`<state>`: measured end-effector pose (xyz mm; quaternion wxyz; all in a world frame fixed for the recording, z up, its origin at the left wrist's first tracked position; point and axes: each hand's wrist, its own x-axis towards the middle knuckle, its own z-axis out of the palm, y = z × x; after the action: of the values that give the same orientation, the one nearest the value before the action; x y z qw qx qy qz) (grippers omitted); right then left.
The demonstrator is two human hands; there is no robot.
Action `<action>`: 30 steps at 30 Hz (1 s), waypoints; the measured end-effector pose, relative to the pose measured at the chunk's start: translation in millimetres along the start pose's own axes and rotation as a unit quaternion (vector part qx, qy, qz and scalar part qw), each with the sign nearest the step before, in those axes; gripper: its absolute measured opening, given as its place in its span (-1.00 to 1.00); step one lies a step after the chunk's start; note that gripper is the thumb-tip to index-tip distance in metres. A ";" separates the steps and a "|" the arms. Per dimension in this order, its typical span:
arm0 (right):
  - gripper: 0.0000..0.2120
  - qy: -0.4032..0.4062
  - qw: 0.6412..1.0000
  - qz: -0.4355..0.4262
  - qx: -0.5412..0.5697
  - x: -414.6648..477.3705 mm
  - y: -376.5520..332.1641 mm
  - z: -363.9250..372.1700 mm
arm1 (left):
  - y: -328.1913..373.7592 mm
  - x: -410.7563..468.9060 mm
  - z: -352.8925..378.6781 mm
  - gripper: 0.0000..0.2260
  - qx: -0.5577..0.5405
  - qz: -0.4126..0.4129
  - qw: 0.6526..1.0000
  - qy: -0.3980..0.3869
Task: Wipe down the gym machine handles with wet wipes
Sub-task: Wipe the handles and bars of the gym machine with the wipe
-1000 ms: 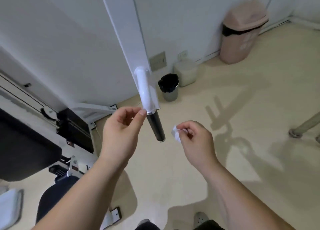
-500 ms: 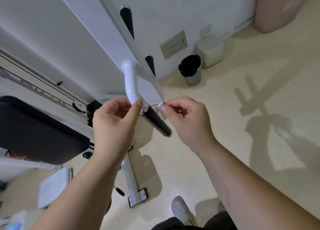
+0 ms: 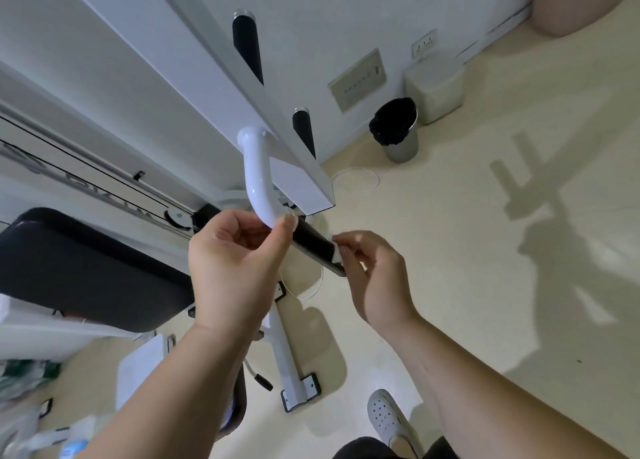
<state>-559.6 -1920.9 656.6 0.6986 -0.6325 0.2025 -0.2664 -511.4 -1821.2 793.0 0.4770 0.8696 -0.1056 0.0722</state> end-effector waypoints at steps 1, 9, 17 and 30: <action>-0.71 -0.003 1.000 0.025 -0.009 0.0 5.2 0.0 | -1.4 -0.1 -1.5 -0.81 0.004 0.001 1.000 0.001; -0.85 -0.011 0.981 -0.187 -0.052 21.5 -64.7 8.2 | 0.0 2.4 -4.9 -0.80 0.001 -0.003 1.000 -0.016; -0.78 -0.023 0.994 -0.014 -0.108 2.1 19.3 -15.0 | -3.8 3.4 -1.7 -0.80 -0.018 -0.007 0.999 -0.029; -0.82 -0.025 0.995 -0.048 -0.079 11.1 0.1 -12.8 | 1.5 5.6 -2.7 -0.80 -0.029 -0.006 0.998 -0.053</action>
<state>-558.9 -1937.8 655.6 0.6376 -0.7013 0.1746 -0.2668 -506.4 -1820.4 797.0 0.4965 0.8584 -0.1278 0.0204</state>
